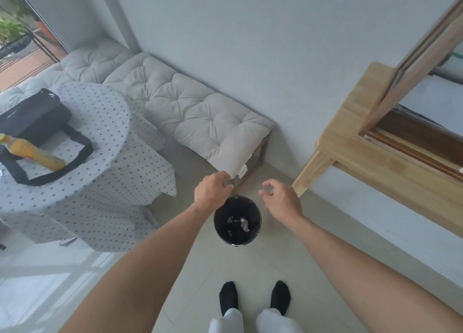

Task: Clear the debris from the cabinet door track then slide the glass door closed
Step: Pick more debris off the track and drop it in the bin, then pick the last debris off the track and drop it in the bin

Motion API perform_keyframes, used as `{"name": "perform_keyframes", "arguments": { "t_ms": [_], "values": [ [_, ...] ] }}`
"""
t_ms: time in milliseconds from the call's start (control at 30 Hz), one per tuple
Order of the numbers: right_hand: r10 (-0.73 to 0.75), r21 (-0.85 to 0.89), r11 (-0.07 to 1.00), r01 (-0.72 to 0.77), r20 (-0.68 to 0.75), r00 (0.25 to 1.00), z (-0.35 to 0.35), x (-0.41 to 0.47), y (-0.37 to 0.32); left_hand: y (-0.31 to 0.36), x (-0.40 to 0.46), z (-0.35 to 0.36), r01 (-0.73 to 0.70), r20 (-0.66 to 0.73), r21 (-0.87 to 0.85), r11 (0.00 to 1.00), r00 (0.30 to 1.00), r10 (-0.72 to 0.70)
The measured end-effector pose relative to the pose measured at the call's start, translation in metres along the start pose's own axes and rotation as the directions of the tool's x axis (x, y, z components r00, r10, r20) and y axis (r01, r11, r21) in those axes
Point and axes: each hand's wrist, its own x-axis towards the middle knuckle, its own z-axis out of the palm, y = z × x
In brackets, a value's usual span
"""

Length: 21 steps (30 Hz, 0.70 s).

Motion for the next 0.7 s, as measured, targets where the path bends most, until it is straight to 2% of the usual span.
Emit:
{"name": "perform_keyframes", "arguments": {
  "t_ms": [300,700],
  "values": [
    [-0.026,0.05,0.998,0.032,-0.109,0.994,-0.044,-0.019,-0.011,0.047,-0.008,-0.022,-0.083,-0.02,-0.039,0.996,0.996,0.083],
    [0.04,0.137,0.991,0.012,-0.37,0.928,-0.153,-0.045,0.001,0.17,-0.012,-0.049,-0.368,-0.045,-0.007,0.93,0.929,0.367]
  ]
}}
